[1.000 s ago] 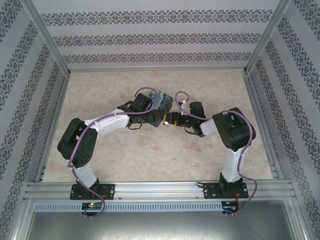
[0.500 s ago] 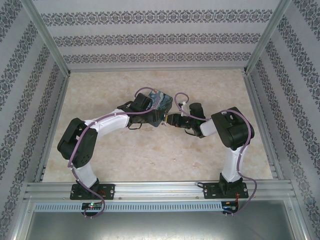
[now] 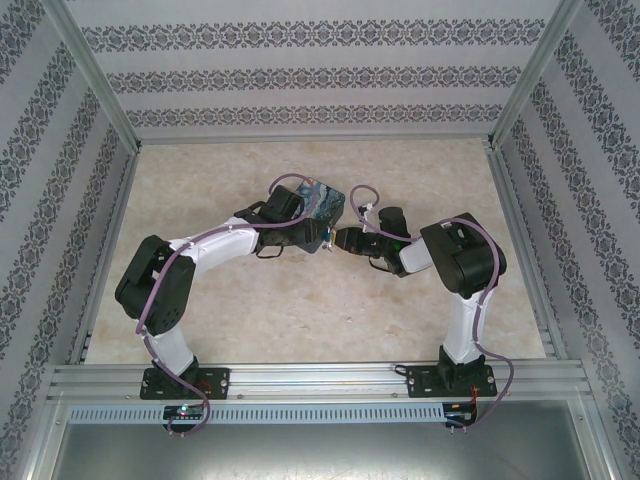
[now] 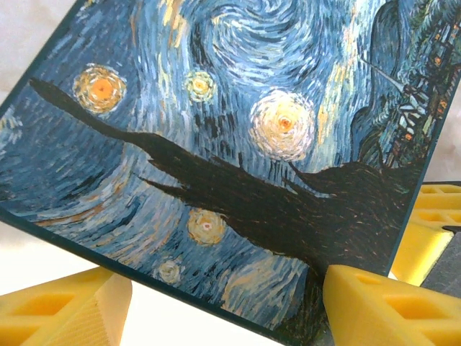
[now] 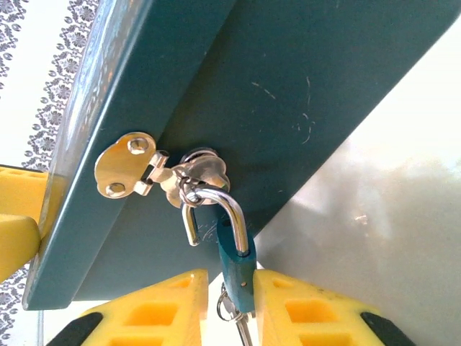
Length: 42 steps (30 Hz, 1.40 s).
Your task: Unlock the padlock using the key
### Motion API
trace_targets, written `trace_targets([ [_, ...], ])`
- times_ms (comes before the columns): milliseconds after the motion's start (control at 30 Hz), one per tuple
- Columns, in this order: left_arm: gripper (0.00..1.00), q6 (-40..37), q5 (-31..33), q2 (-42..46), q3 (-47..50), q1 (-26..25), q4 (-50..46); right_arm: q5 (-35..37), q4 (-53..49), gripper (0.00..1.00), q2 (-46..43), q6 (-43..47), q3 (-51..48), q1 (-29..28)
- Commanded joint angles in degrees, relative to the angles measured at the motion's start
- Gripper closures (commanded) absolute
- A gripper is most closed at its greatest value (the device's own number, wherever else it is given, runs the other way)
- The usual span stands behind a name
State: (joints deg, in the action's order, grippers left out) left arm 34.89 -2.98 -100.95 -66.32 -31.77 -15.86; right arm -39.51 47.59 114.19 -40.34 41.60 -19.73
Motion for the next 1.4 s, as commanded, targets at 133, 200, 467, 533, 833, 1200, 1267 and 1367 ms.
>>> trace_targets([
  [133, 0.3, -1.58, 0.68, -3.99, 1.75, 0.51, -7.44, 0.83, 0.85, 0.81, 2.07, -2.74, -0.4, -1.02],
  [200, 0.3, -1.58, 0.63, -4.0, 1.9, 0.56, -7.36, 1.11, 1.48, 0.81, 2.0, -3.7, -0.48, -1.05],
  [467, 0.3, -1.5, 0.26, -4.08, 1.98, 0.57, -7.08, 1.45, 1.98, 0.79, 1.36, -5.29, -0.16, -1.63],
  [533, 0.3, -1.51, 0.17, -4.08, 2.14, 0.56, -6.91, 1.69, 1.98, 0.76, 1.32, -5.37, 0.03, -1.73],
  [833, 0.3, -0.97, -0.6, -4.35, 2.54, 0.54, -6.12, 3.6, -1.23, 0.57, 2.07, -2.86, 1.79, -2.82],
  [1200, 0.3, -0.97, -0.8, -4.35, 2.35, 0.56, -6.03, 11.42, -8.16, 0.51, 0.9, 2.93, 1.51, -3.75],
  [1267, 0.3, -0.97, -0.8, -4.35, 2.34, 0.52, -6.03, 11.07, -8.49, 0.52, 1.48, 3.46, 1.84, -3.74],
  [1367, 0.3, -0.97, -0.89, -4.35, 2.25, 0.53, -6.02, 10.7, -8.2, 0.59, 2.0, 3.26, 2.2, -3.75],
])
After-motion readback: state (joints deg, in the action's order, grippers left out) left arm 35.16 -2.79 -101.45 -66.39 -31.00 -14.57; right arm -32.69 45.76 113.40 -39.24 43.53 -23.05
